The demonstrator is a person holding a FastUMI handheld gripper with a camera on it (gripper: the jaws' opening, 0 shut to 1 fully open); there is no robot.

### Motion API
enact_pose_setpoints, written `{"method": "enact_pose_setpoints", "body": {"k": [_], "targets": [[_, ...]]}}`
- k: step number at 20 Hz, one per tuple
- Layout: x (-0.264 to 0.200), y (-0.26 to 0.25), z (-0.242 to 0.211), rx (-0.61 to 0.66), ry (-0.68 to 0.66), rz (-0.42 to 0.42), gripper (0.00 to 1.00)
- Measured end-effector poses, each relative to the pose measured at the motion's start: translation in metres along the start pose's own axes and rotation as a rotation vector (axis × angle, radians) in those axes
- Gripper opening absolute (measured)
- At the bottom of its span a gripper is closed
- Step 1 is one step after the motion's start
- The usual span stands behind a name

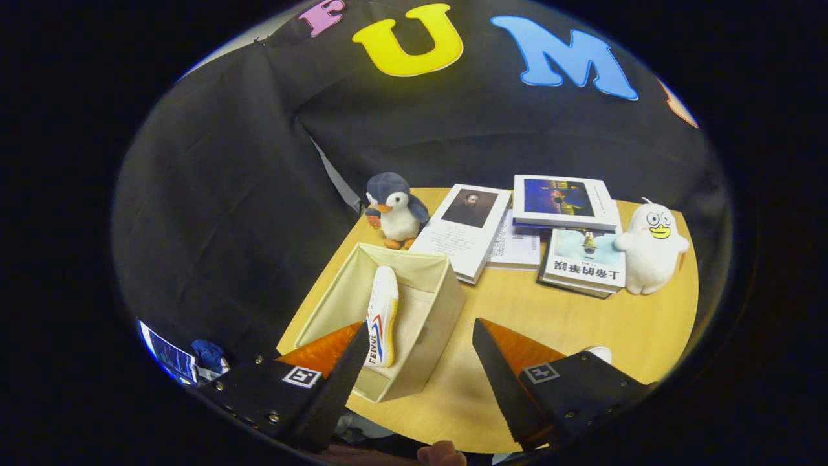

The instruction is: Open the storage box then place both shoes into the box .Put the left shoe in first, then the right shoe, with the right side of both shoes facing outward in a uniform manner.

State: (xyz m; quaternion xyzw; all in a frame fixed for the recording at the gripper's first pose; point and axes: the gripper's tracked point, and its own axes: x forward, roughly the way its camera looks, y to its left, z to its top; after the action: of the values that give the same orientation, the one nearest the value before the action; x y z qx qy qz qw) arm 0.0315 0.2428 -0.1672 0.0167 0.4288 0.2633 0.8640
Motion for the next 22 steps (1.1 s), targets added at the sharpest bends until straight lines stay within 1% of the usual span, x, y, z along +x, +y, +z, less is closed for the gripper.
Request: {"method": "enact_pose_setpoints", "body": {"k": [3,7,11,14,18,22], "targets": [[-0.022,-0.022,-0.002,0.02,-0.047,-0.019,0.97],[-0.047,-0.053,-0.012,0.085,-0.101,-0.041,0.98],[-0.069,-0.1,-0.03,0.14,-0.136,-0.117,0.98],[-0.08,-0.125,-0.044,0.18,-0.149,-0.156,0.98],[-0.09,-0.154,-0.066,0.215,-0.141,-0.212,0.97],[-0.091,-0.183,-0.105,0.248,-0.075,-0.272,0.97]]}}
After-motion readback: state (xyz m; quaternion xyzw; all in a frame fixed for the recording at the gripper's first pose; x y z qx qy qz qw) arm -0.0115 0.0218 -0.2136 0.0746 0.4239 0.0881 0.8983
